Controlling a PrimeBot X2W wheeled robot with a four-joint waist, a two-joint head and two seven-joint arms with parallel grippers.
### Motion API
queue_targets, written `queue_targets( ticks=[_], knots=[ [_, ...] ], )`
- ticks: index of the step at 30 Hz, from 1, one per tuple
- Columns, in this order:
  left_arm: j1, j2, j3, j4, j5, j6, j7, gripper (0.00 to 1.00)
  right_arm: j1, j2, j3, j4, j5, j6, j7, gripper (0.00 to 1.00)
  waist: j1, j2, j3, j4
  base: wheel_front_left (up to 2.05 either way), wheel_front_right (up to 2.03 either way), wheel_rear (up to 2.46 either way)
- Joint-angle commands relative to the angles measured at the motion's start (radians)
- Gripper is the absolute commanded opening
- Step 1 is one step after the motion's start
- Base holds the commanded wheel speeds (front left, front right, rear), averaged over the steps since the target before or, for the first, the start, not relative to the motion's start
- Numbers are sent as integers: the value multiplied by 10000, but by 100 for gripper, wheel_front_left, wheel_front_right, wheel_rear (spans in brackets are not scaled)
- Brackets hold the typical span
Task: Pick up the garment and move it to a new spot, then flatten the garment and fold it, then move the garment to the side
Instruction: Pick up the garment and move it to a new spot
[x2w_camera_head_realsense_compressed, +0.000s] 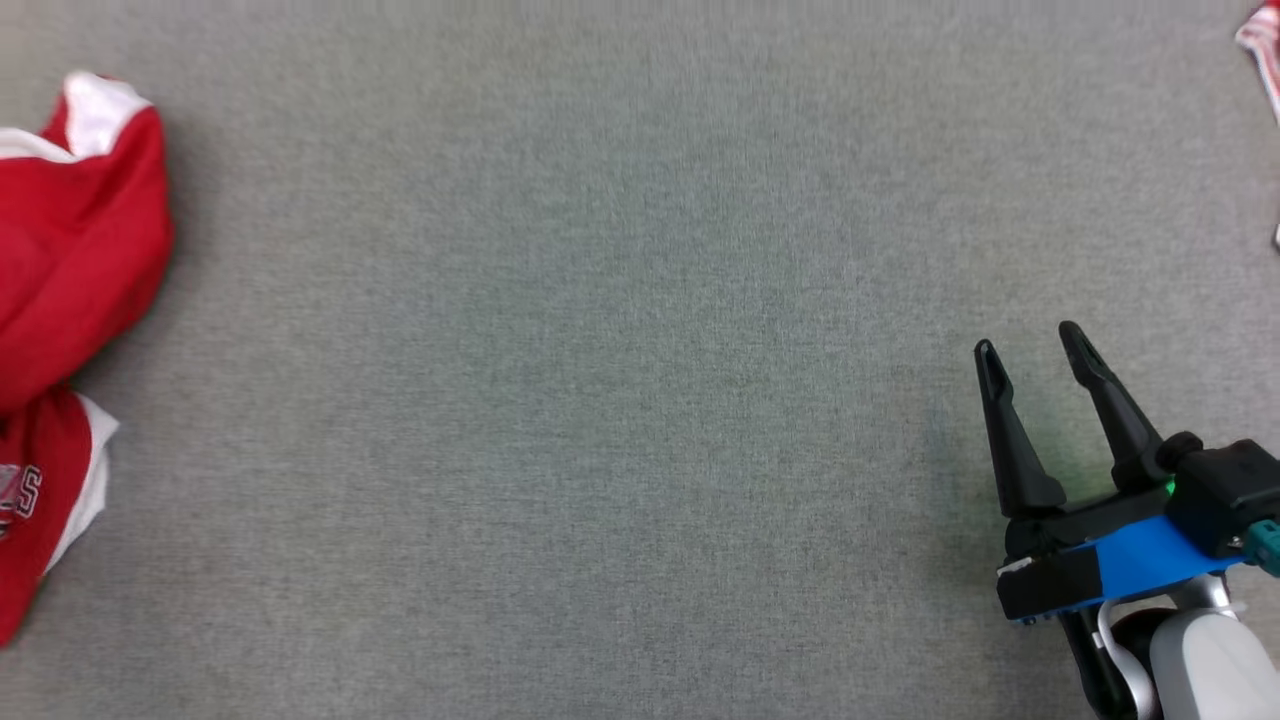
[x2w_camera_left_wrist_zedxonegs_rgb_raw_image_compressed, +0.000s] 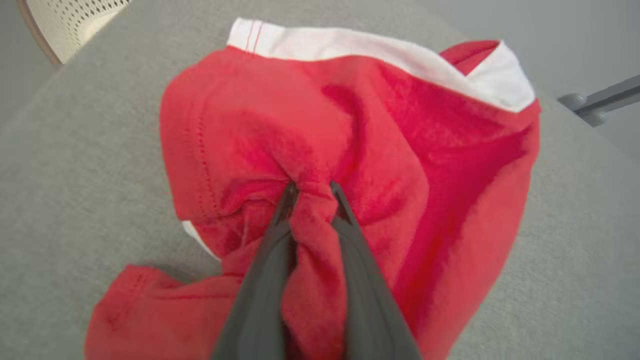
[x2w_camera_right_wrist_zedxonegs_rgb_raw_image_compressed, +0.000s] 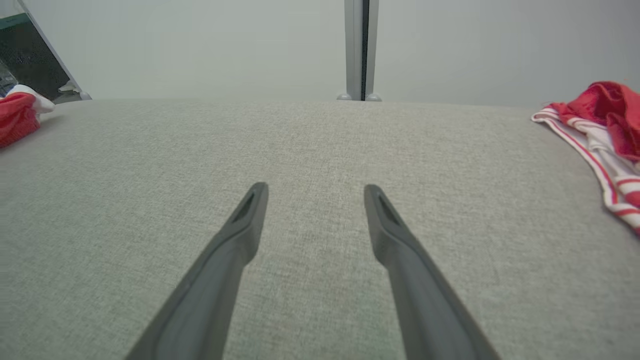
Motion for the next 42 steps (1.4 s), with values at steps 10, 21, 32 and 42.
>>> queue_targets(
  ticks=[10, 21, 32, 42],
  knots=[
    [-998, 704, -736, -2902, 783, -331, 118, 0, 510, 288, 108, 886, 280, 2, -394, 100, 0, 0, -2501, 190, 0, 0, 0],
    [-2285, -251, -2544, -5763, 857, -421, 1154, 0, 1019, 588, 224, 1229, 427, 2, -488, 100, 0, 0, -3995, -658, 0, 0, 0],
    [-1683, -2082, -4582, -5697, 868, -582, 827, 0, 889, 624, 251, 1017, 468, 2, -372, 100, 0, 0, -3730, -2307, 0, 0, 0],
    [-136, -3039, -6133, -2678, 2117, -750, -1220, 0, 695, 692, 374, 996, 536, 3, -534, 100, 0, 0, -3167, -3421, 0, 0, 0]
  ],
)
